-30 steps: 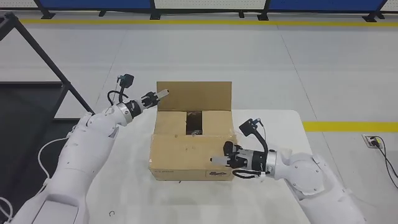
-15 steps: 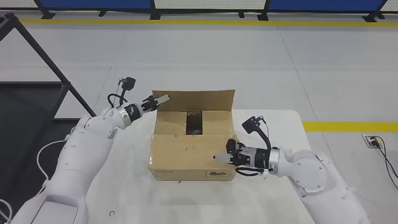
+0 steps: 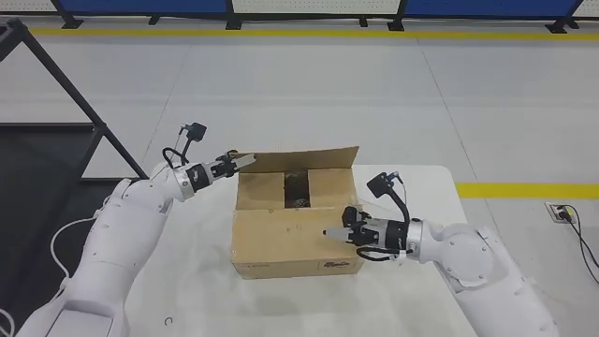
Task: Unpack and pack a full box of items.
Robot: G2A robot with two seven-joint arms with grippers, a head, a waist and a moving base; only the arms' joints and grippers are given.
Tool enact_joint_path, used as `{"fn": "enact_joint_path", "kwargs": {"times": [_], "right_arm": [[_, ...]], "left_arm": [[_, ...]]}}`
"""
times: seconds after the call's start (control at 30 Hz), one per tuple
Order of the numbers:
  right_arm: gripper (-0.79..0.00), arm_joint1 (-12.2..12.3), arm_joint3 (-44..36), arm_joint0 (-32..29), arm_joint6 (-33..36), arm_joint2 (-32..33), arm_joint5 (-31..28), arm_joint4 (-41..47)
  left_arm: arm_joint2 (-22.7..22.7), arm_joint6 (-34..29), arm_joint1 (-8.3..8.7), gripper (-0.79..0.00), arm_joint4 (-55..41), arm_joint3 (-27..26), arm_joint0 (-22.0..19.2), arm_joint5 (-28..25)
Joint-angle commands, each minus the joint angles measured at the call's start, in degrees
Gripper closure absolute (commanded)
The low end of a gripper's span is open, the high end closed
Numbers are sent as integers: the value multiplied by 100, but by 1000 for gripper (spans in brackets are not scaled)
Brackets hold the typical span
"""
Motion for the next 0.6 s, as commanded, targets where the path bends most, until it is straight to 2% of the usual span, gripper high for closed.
{"fn": "enact_joint_path", "kwargs": {"times": [0.0, 0.27, 0.57], "right_arm": [[-785, 3, 0, -3, -8, -2, -9, -7], [-785, 23, -28, -57, -26, 33, 13, -16], [-785, 37, -1, -42, -23, 54, 36, 11]], "left_arm": [[-24, -67, 27, -785, -24, -16, 18, -21], [-144, -366, 140, -785, -233, -186, 116, -311], [-185, -333, 332, -785, -571, -871, 415, -345]]}}
